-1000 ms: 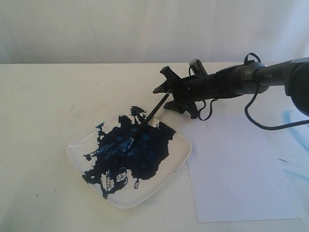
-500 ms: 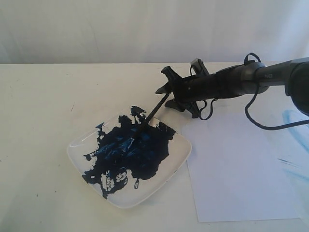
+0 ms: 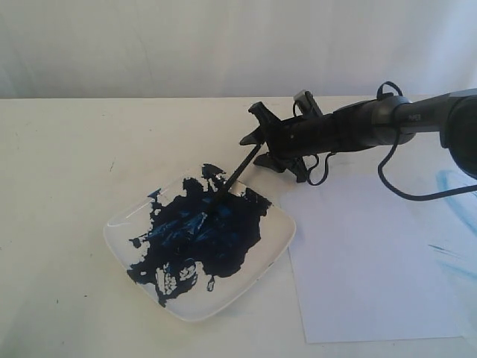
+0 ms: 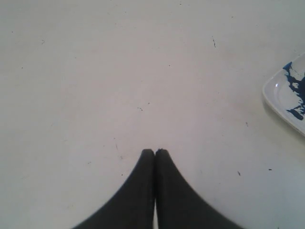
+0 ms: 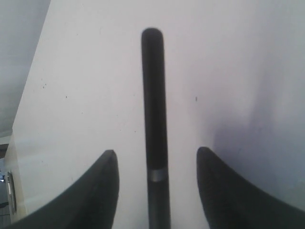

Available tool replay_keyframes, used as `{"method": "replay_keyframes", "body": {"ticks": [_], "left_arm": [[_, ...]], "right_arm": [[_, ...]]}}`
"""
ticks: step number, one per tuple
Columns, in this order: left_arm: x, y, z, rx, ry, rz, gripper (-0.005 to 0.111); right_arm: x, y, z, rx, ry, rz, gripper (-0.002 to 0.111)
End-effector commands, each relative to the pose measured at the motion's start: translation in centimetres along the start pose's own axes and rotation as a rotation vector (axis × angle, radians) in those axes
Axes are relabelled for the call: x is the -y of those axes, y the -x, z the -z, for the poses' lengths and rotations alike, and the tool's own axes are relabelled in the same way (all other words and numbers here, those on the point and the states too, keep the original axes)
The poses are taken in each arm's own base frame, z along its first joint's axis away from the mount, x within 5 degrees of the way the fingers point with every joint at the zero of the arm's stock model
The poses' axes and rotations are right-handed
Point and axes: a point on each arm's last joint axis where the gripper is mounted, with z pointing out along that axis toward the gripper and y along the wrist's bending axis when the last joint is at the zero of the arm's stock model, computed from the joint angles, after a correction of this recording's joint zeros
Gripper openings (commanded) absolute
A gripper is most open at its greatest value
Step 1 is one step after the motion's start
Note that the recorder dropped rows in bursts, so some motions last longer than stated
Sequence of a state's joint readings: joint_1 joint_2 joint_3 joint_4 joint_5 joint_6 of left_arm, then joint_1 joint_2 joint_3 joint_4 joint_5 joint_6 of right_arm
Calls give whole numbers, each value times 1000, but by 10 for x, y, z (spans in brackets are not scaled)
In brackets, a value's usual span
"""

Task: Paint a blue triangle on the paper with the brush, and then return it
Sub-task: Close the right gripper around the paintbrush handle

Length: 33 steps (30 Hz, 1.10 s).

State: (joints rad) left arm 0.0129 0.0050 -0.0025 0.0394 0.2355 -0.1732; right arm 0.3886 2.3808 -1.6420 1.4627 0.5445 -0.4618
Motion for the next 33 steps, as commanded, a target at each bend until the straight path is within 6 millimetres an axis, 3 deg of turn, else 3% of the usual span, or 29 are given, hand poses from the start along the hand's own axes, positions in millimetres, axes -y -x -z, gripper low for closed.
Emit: {"method": "replay_keyframes", "body": {"ticks": [1,8,33], "left_arm": [[0,0,0,5,-6,10,0],[0,0,0,5,-6,10,0],[0,0,0,5,-6,10,0]], "right_arm": [[-2,0,1,-5,11,11,47],[-2,0,1,-5,11,11,38],[5,-3,-4,-31,6,-3,38]]}}
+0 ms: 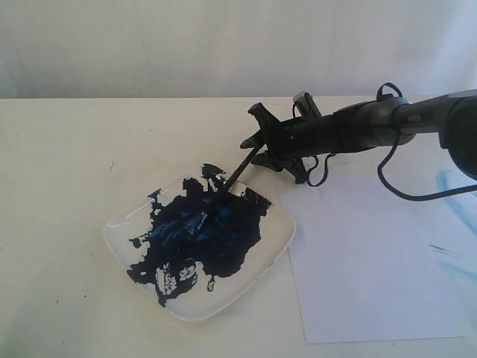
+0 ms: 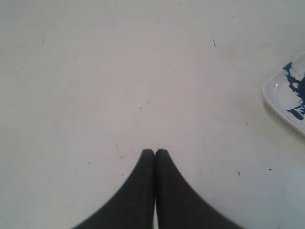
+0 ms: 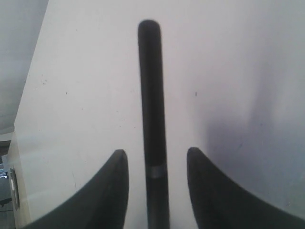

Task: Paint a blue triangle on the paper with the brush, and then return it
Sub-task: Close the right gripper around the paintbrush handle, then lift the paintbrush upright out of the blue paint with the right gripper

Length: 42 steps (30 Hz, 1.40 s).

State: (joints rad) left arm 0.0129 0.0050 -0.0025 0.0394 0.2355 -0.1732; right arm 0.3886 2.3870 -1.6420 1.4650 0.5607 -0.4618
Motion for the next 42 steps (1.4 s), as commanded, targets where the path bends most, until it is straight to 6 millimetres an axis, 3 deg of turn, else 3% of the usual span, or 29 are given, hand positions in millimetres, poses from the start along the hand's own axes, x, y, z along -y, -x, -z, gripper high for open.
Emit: {"method": "replay_keyframes", "body": {"ticks": [1,7,14,28,32,42], "left_arm": [[0,0,0,5,-6,10,0],[0,0,0,5,-6,10,0],[0,0,0,5,-6,10,0],[0,0,0,5,-6,10,0],[0,0,0,5,-6,10,0],[0,0,0,5,-6,10,0]], "right_arm": [[3,-1,-2,-14,2,2,38],[3,-1,-2,-14,1,1,37],[3,-1,-2,-14,1,1,20],[4,-1,-2,-12,0,-1,1],[3,-1,-2,-11,1,0,0],[-32,10,23,84,36,124,0]]}}
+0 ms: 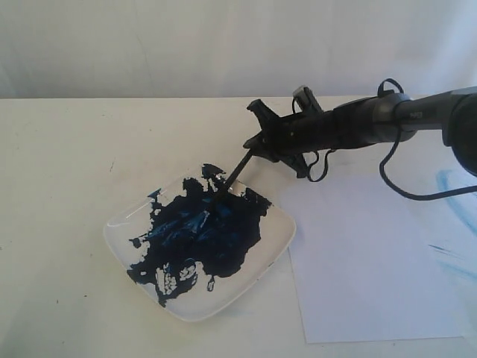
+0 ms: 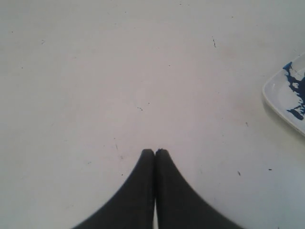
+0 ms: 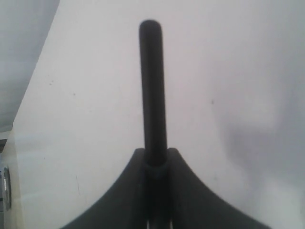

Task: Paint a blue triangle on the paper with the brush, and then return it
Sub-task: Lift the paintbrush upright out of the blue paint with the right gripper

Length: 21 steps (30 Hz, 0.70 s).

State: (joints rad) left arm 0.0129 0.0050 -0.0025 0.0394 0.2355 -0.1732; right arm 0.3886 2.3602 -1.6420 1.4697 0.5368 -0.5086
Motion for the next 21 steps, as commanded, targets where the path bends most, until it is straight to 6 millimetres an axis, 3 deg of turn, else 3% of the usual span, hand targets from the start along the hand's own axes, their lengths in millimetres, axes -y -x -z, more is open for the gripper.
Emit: {"method": "replay_keyframes", "body": {"ticks": [1,8,14,21], "left_arm": [[0,0,0,5,-6,10,0],[0,0,0,5,-6,10,0],[0,0,0,5,-6,10,0],[0,0,0,5,-6,10,0]], "right_arm": [[-25,8,18,49,33,73,0],[-55,11,40,73,91,247,0],[-95,11,73,118,168,539,0],[-130,-1,110,183,338,752,0]]}}
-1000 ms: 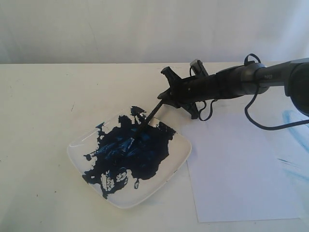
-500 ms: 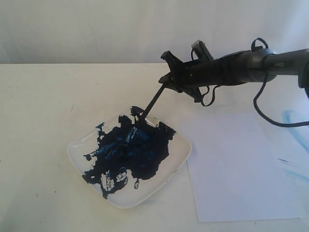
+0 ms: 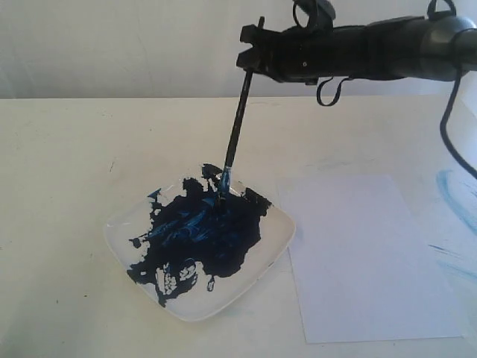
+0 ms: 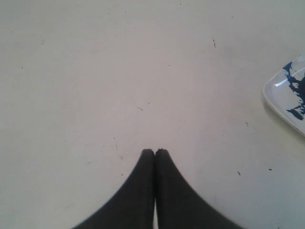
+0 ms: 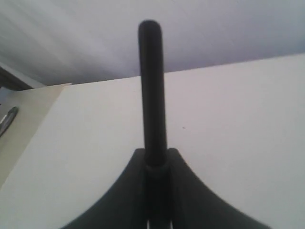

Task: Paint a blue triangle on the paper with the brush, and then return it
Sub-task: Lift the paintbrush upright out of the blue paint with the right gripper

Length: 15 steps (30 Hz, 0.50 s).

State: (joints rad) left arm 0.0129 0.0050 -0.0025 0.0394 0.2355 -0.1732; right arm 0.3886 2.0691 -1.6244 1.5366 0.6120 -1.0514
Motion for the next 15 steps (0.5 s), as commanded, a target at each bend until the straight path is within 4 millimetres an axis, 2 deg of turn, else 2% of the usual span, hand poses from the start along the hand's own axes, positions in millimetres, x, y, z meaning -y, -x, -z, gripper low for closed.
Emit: {"method": "replay_keyframes", "body": {"ticks": [1,5,9,15], "left_arm": [[0,0,0,5,-6,10,0],[0,0,0,5,-6,10,0],[0,0,0,5,-6,10,0],[0,0,0,5,-6,10,0]], "right_arm": [[-26,7,17,68,137,136,0],[-41,-9,29,49,298,358,0],[-58,-25,44,31,483,475,0],[-62,-26,51,46,460,528,0]]}}
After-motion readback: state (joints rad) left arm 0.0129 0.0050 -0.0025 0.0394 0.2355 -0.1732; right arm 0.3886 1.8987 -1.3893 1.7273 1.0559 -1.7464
